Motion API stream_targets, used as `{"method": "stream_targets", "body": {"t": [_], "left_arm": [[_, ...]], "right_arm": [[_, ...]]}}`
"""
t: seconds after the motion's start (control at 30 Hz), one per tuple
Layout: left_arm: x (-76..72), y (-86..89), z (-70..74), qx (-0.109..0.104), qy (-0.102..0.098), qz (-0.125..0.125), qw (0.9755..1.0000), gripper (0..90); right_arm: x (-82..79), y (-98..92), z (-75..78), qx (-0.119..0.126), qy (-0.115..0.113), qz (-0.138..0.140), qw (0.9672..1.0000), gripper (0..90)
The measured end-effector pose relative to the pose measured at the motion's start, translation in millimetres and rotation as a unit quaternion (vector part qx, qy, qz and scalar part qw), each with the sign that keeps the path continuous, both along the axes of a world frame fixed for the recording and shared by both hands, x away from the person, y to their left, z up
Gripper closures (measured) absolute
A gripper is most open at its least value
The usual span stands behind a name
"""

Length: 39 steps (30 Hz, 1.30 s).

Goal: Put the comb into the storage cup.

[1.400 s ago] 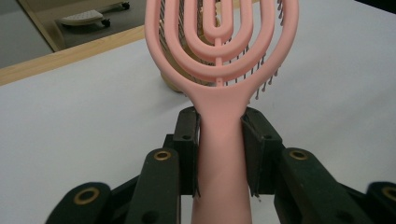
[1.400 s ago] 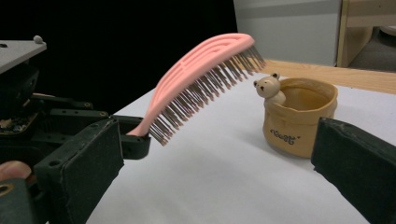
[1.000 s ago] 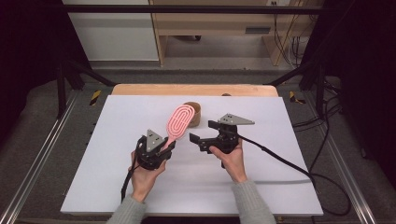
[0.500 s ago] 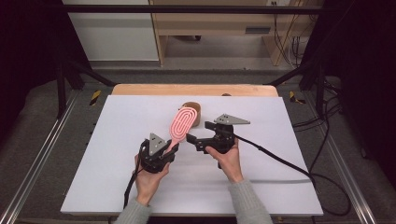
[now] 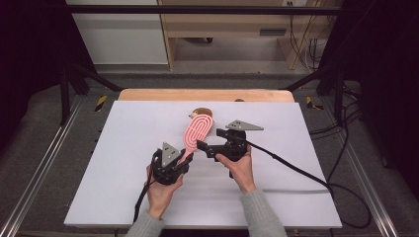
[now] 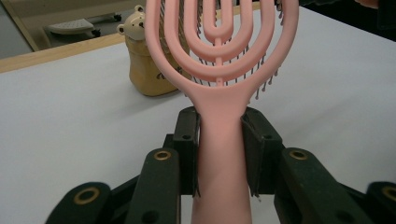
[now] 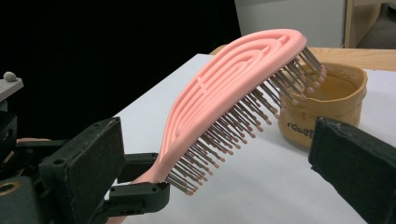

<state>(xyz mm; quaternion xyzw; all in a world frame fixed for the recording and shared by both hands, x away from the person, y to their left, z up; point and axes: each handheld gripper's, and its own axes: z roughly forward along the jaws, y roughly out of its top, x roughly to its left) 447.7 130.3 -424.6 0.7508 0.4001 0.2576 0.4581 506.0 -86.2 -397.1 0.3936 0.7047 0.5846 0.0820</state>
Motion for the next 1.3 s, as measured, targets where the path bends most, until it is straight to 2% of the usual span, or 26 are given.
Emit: {"method": "stream_targets", "body": {"t": [0.27,0.7,1.3], "left_arm": [[-3.7,-5.3,0.0,0.003,-0.008,-0.004,1.0,69.3],[-7.9,-12.2,-0.9,0.005,-0.013,-0.012,0.9998,69.3],[-12.9,-16.5,-1.7,0.005,-0.026,-0.013,0.9996,69.3]], "right_arm": [[2.0,1.6,-1.8,0.007,0.012,-0.009,0.9999,8.3],[5.7,2.7,-4.3,0.012,0.043,-0.003,0.999,18.9],[6.5,2.8,-4.0,0.019,0.061,0.0,0.9979,44.3]]}}
